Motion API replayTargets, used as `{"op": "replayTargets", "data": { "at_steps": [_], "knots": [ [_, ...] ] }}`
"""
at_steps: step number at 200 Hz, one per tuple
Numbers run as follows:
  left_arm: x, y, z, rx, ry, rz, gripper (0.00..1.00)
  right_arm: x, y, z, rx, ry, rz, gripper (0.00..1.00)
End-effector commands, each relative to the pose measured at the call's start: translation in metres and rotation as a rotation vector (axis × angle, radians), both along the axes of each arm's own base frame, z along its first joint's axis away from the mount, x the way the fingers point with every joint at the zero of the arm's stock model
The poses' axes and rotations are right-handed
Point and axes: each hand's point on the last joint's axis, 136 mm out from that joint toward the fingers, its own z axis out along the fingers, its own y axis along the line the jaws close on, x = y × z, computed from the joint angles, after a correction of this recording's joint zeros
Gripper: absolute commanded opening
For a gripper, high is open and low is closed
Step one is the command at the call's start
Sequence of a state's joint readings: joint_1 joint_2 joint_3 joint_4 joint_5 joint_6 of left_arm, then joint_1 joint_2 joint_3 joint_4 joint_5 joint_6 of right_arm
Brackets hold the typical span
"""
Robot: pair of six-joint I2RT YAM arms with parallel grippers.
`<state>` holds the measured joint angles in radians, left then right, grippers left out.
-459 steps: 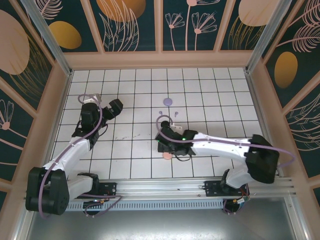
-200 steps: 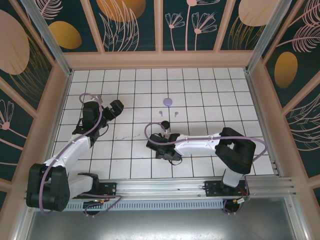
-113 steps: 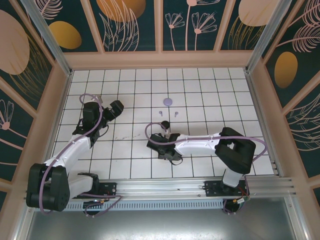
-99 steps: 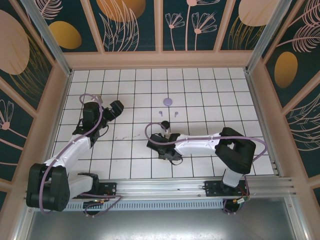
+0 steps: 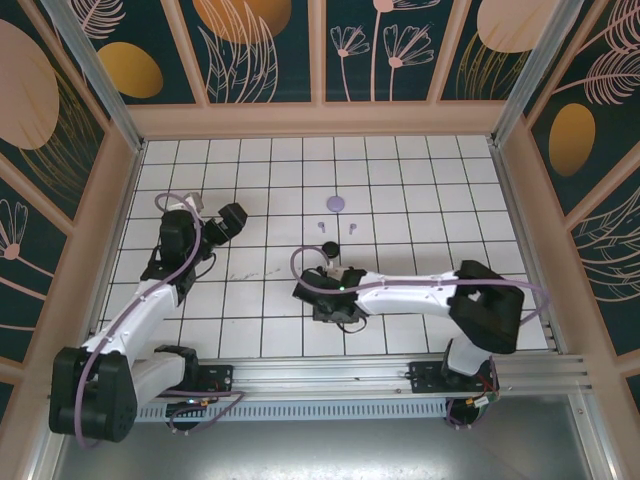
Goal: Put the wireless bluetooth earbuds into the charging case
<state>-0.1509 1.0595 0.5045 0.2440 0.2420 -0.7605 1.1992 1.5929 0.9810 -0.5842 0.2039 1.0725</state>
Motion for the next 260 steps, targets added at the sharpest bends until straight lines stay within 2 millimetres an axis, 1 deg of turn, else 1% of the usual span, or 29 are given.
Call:
{"op": "replayTargets", "data": {
  "at_steps": [1, 26, 44, 67, 85, 105, 130, 156, 188, 224, 249, 260],
  "knots": [
    [-0.005, -0.014, 0.022, -0.048, -0.141, -0.082, 0.99, 0.022, 0.012, 0.049, 0.133, -0.068, -0.031, 0.35],
    [-0.011, -0.024, 0.036, -0.136, -0.241, -0.128, 0.99, 0.061, 0.012, 0.078, 0.257, -0.12, -0.101, 0.35],
    [-0.017, -0.032, 0.042, -0.162, -0.293, -0.179, 0.99, 0.097, 0.006, 0.095, 0.345, -0.155, -0.179, 0.35],
    [-0.027, -0.046, 0.046, -0.189, -0.34, -0.254, 0.99, 0.14, -0.003, 0.112, 0.451, -0.182, -0.284, 0.35],
    [-0.033, -0.058, 0.042, -0.2, -0.356, -0.302, 0.99, 0.168, -0.006, 0.123, 0.544, -0.184, -0.355, 0.35],
    [-0.038, -0.078, 0.033, -0.183, -0.354, -0.365, 0.97, 0.193, -0.005, 0.129, 0.593, -0.194, -0.415, 0.35],
    [-0.041, -0.104, 0.022, -0.157, -0.353, -0.413, 0.96, 0.204, 0.01, 0.128, 0.663, -0.14, -0.441, 0.35],
    [-0.037, -0.127, 0.016, -0.145, -0.36, -0.438, 0.93, 0.208, 0.021, 0.122, 0.715, -0.094, -0.473, 0.35],
    [-0.032, -0.157, 0.012, -0.149, -0.373, -0.494, 0.84, 0.208, 0.032, 0.123, 0.763, -0.07, -0.498, 0.35],
    [-0.026, -0.171, 0.011, -0.17, -0.392, -0.51, 0.71, 0.206, 0.044, 0.124, 0.766, -0.06, -0.493, 0.35],
    [-0.022, -0.176, 0.01, -0.178, -0.399, -0.512, 0.63, 0.204, 0.052, 0.127, 0.771, -0.055, -0.481, 0.35],
    [-0.021, -0.176, 0.01, -0.176, -0.403, -0.506, 0.61, 0.204, 0.055, 0.128, 0.771, -0.055, -0.476, 0.35]
  ]
}}
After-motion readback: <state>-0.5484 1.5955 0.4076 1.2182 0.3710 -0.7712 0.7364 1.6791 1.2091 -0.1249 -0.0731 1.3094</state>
